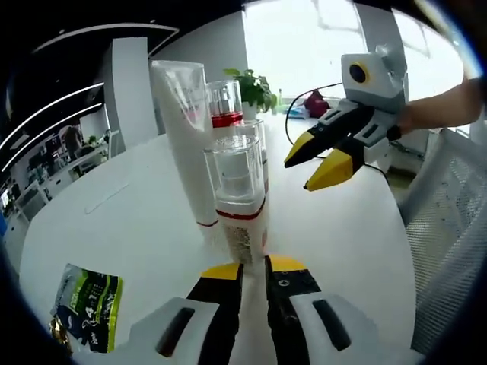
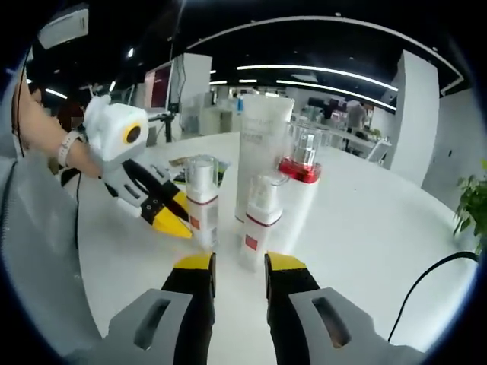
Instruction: Arrange the skincare products in the storage area until every visible bottle or jar stands upright without overlapping.
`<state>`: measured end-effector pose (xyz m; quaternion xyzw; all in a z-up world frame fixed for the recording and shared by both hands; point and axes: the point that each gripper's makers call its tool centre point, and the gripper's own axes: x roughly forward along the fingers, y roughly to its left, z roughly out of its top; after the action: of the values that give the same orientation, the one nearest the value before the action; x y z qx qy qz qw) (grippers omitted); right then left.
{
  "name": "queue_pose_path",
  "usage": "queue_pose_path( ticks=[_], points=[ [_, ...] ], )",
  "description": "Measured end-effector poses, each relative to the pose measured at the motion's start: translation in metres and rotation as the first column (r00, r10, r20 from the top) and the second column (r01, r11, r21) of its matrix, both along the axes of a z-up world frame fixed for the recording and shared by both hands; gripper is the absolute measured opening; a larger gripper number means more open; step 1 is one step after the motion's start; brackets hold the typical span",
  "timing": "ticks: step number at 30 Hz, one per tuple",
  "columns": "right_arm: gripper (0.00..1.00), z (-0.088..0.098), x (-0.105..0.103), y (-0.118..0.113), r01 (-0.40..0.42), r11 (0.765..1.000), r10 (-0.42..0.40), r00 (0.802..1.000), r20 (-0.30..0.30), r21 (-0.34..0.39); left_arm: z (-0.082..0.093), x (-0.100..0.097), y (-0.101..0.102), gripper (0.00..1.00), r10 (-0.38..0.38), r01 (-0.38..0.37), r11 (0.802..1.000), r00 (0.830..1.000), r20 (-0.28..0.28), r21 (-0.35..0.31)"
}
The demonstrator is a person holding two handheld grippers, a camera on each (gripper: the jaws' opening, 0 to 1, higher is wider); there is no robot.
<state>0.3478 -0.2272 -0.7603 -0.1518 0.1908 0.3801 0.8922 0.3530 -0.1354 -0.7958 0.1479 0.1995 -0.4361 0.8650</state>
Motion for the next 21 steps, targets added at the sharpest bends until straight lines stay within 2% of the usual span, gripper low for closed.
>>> queue_pose_path(
  ticks=[7, 15, 21],
  points=[
    [0.24, -0.005, 0.009, 0.000, -0.018, 1.000, 0.018, 1.000, -0.010, -0.002, 0.000, 0.004, -0.012, 0.12, -0.021, 0.021, 1.000, 1.000, 0.002, -0.001],
    [0.23, -0.011, 0.015, 0.004, -0.041, 0.999, 0.041, 0.999, -0.023, 0.003, -0.001, 0.012, -0.016, 0.12, -0.034, 0.034, 0.999, 0.999, 0.005, 0.005],
    [0.21, -0.016, 0.019, 0.005, -0.052, 0.999, 0.052, 0.998, -0.029, -0.004, -0.004, 0.010, -0.021, 0.12, -0.061, 0.061, 0.998, 0.998, 0.011, 0.028]
  ],
)
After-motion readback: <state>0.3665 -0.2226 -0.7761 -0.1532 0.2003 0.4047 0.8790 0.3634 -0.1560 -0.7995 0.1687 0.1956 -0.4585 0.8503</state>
